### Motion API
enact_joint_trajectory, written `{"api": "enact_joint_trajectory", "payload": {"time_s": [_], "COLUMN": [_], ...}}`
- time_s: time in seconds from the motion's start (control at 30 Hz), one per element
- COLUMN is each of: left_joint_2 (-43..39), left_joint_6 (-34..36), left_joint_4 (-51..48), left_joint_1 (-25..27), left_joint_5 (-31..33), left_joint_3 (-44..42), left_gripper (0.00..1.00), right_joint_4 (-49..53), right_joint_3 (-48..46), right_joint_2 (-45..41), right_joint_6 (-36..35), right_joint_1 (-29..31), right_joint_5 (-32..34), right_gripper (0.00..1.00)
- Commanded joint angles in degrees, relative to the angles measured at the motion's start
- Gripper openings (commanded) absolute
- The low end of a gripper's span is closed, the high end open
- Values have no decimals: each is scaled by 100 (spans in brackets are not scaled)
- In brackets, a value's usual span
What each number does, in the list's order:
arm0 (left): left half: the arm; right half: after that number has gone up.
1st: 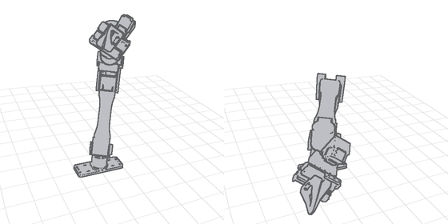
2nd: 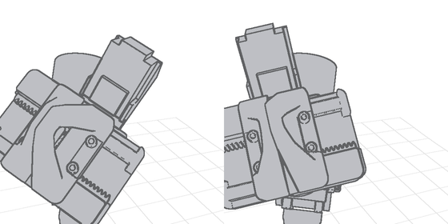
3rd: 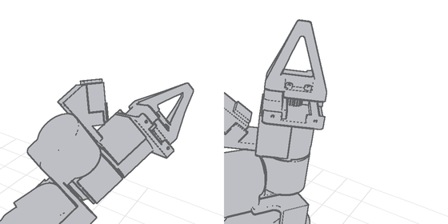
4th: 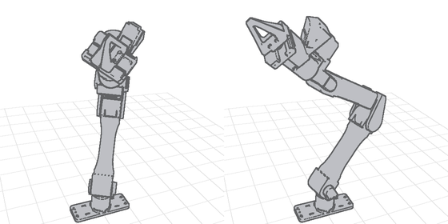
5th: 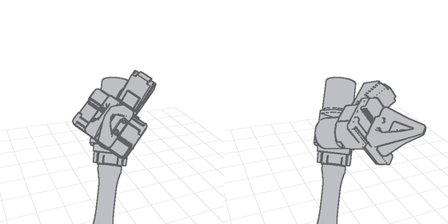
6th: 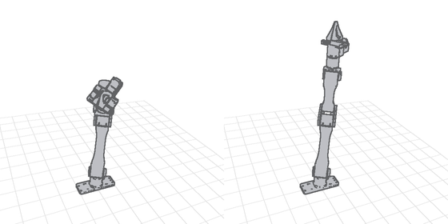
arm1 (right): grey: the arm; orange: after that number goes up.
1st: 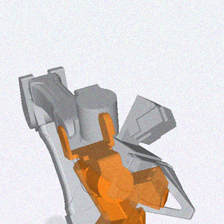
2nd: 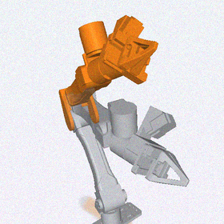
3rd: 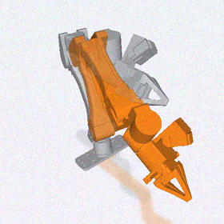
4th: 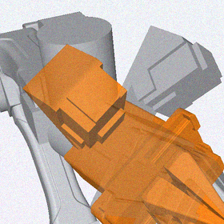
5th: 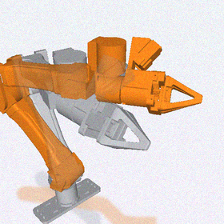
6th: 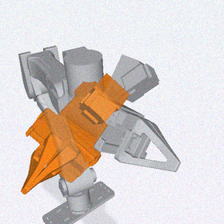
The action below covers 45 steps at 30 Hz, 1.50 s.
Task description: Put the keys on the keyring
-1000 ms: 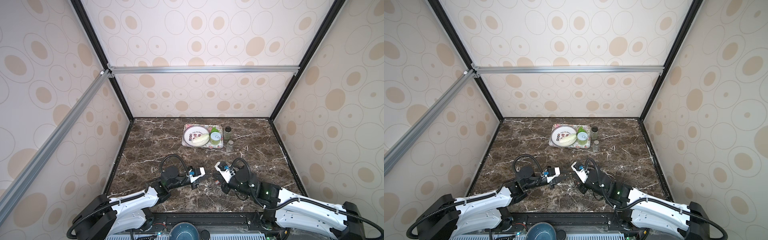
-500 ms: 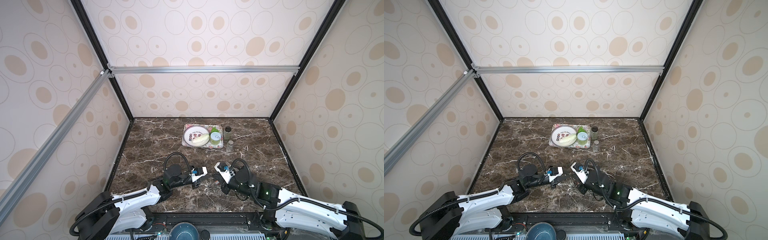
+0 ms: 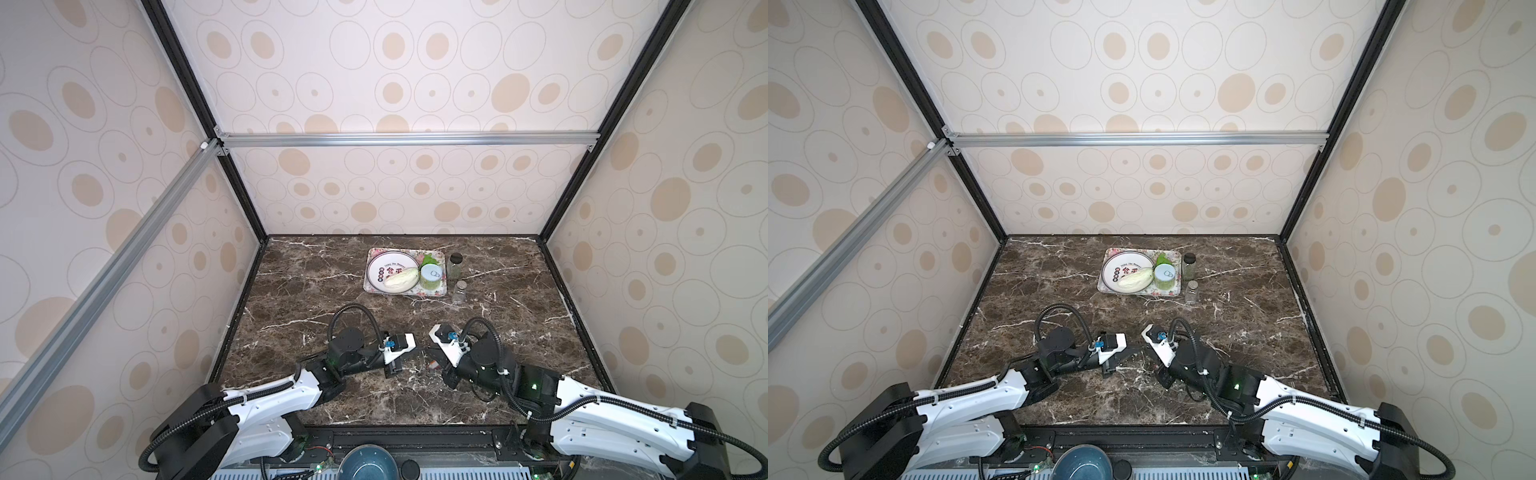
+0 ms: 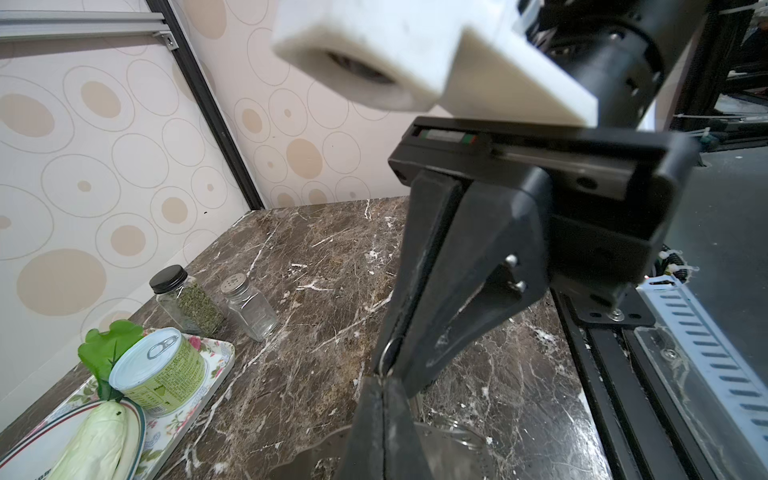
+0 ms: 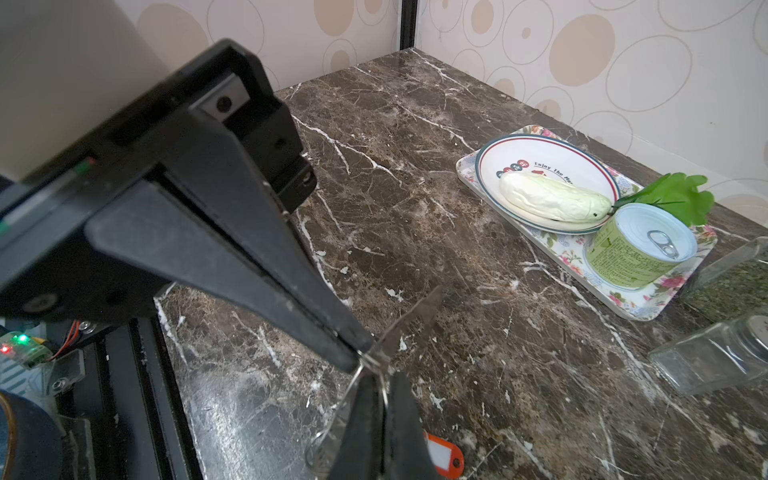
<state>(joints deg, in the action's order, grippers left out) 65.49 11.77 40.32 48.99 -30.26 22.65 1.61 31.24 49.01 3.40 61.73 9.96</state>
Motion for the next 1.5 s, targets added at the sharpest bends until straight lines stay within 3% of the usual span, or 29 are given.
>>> {"api": "enact_joint_trajectory", "payload": {"time_s": [0.0, 0.27, 0.43, 0.7, 1.0, 1.23, 1.47], "left_joint_2": [-111, -302, -479, -494, -537, -553, -621], "left_joint_6": [10, -167, -385, -377, -316, -291, -328], "left_joint_4": [218, 823, 1617, 1602, 1514, 1436, 1400], "left_joint_1": [21, 23, 7, 14, 12, 9, 13], "left_joint_5": [134, 175, 529, 478, 477, 512, 635], "left_joint_3": [40, -281, -690, -672, -658, -648, -666], "left_gripper": [0, 0, 0, 0, 0, 0, 0], "right_joint_4": [-167, -374, -546, -491, -468, -416, -507], "right_joint_3": [-52, -168, -192, 11, -48, -55, -206], "right_joint_2": [-181, -132, 167, 686, 458, 352, 114], "right_joint_6": [-36, 165, 356, 426, 379, 389, 398], "right_joint_1": [47, 34, -156, -232, -239, -235, -241], "right_joint_5": [97, 289, -104, -553, -482, -351, -144], "right_gripper": [0, 0, 0, 0, 0, 29, 35]}}
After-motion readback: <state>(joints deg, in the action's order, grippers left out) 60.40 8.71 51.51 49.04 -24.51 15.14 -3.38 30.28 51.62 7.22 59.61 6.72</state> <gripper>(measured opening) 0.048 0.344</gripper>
